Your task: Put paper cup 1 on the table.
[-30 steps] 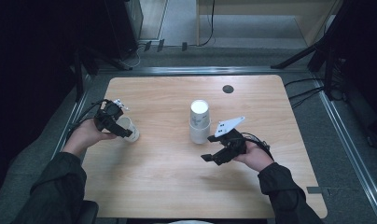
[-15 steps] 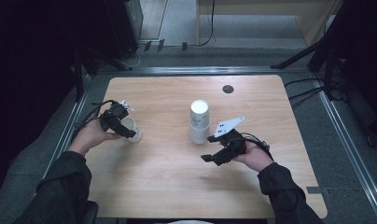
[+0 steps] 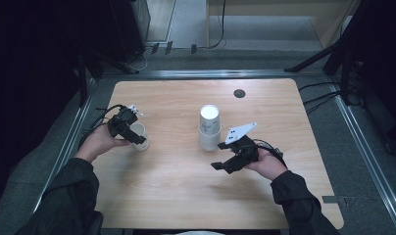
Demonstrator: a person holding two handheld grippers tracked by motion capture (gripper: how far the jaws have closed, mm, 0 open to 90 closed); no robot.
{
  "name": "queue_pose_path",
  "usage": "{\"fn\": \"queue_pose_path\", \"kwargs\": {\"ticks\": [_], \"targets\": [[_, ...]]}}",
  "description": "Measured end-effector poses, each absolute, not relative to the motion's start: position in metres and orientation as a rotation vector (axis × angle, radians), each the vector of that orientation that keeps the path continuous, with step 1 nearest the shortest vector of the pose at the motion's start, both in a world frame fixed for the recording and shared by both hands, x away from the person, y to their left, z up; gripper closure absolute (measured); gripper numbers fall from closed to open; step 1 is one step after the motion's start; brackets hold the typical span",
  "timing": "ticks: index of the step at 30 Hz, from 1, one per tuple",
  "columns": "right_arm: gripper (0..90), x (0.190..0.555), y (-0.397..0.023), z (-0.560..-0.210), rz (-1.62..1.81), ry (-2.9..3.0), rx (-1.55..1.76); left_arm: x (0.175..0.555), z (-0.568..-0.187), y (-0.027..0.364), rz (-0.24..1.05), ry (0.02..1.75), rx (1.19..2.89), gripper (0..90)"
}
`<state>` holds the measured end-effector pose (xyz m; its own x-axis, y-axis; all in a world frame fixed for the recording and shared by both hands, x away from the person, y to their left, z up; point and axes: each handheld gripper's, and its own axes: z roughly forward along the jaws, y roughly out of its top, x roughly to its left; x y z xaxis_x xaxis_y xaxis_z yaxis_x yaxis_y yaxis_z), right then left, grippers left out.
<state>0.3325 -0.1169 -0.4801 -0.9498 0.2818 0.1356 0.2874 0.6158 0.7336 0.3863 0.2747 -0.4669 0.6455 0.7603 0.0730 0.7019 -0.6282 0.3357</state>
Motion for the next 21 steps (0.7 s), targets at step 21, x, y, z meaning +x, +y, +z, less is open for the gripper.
{"fn": "queue_pose_path", "kwargs": {"ticks": [21], "targets": [[22.5, 0.333, -0.117, -0.480, -1.273, -2.813, -0.493, 0.381, -0.462, 0.287, 0.198, 1.204, 2.484, 12.5]]}}
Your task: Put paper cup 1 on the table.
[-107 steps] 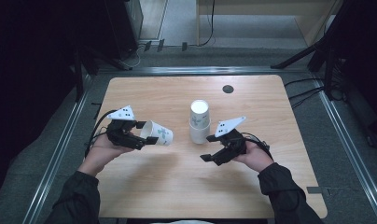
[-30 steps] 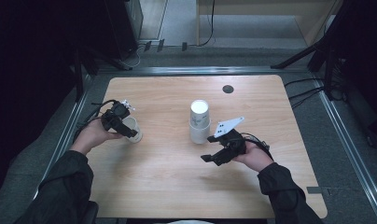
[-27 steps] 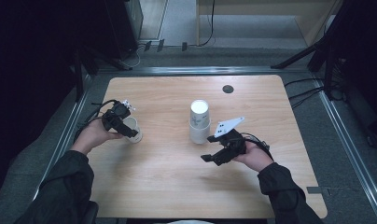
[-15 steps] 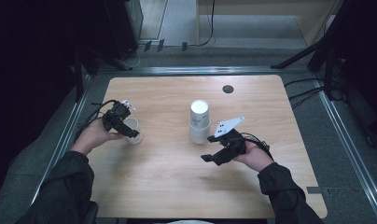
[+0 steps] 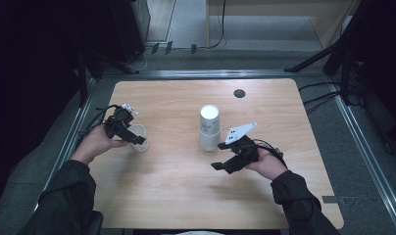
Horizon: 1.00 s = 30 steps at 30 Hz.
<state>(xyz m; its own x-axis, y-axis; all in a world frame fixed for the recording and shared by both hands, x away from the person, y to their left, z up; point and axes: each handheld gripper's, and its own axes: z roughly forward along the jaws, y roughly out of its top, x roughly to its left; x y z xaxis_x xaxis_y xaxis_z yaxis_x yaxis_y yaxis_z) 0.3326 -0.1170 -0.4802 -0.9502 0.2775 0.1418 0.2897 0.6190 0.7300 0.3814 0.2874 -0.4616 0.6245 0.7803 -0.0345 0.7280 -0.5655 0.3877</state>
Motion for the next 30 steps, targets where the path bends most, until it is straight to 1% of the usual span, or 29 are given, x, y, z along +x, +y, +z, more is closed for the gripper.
{"fn": "queue_pose_path", "kwargs": {"ticks": [16, 25, 30], "targets": [[22.5, 0.333, -0.117, -0.480, -1.275, -2.812, -0.495, 0.370, -0.443, 0.298, 0.183, 1.183, 2.411, 11.7], [22.1, 0.334, -0.120, -0.478, -1.293, -2.811, -0.504, 0.363, -0.431, 0.301, 0.196, 1.167, 2.373, 11.8], [22.2, 0.337, -0.126, -0.474, -1.305, -2.800, -0.522, 0.356, -0.419, 0.298, 0.217, 1.124, 2.327, 13.1]]}}
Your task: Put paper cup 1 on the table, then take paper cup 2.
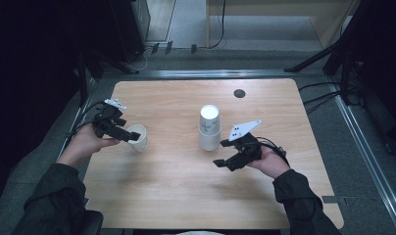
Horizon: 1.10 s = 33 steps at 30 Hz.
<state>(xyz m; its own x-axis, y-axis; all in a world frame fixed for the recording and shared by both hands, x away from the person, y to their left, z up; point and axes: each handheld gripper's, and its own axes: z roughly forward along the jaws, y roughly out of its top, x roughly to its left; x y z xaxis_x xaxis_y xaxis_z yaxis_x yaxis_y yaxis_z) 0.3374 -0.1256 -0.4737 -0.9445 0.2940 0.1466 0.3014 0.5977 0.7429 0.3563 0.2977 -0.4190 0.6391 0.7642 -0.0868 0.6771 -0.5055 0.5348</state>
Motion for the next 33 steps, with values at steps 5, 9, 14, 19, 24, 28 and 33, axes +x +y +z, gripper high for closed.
{"fn": "queue_pose_path", "kwargs": {"ticks": [5, 9, 14, 19, 24, 28, 33], "targets": [[22.1, 0.339, -0.128, -0.468, -1.327, -2.789, -0.541, 0.353, -0.412, 0.288, 0.216, 1.082, 2.302, 14.2], [20.7, 0.340, -0.131, -0.465, -1.343, -2.791, -0.552, 0.351, -0.410, 0.276, 0.204, 1.041, 2.305, 14.3], [21.6, 0.347, -0.135, -0.459, -1.351, -2.751, -0.676, 0.349, -0.410, 0.258, 0.183, 0.994, 2.274, 15.1], [20.5, 0.350, -0.140, -0.447, -1.381, -2.756, -0.745, 0.349, -0.415, 0.240, 0.148, 0.959, 2.290, 15.1], [22.2, 0.352, -0.143, -0.442, -1.380, -2.750, -0.752, 0.348, -0.418, 0.225, 0.128, 0.925, 2.302, 15.1], [22.4, 0.354, -0.144, -0.437, -1.387, -2.770, -0.743, 0.345, -0.418, 0.218, 0.122, 0.909, 2.267, 15.0], [24.0, 0.359, -0.144, -0.430, -1.406, -2.797, -0.720, 0.340, -0.423, 0.208, 0.102, 0.893, 2.258, 15.1]]}}
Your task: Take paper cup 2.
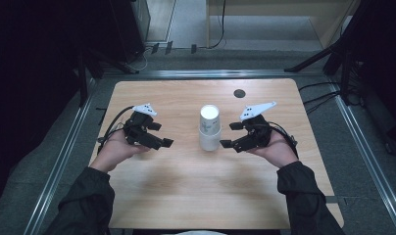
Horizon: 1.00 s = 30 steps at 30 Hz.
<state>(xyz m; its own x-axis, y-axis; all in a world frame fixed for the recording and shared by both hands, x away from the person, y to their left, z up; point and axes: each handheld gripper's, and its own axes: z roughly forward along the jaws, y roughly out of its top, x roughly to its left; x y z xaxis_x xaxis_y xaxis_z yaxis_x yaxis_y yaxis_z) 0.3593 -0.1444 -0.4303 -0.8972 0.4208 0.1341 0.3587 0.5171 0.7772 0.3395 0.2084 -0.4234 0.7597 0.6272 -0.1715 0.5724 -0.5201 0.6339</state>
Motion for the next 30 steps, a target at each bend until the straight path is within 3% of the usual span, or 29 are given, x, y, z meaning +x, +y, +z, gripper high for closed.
{"fn": "queue_pose_path", "kwargs": {"ticks": [12, 30], "targets": [[24.5, 0.381, -0.148, -0.415, 1.349, 2.673, 0.643, 0.322, -0.429, 0.200, 0.080, 0.861, 2.263, 15.1], [23.4, 0.409, -0.107, -0.407, 1.244, 2.749, 0.531, 0.292, -0.439, 0.198, 0.046, 0.861, 2.252, 15.6]]}}
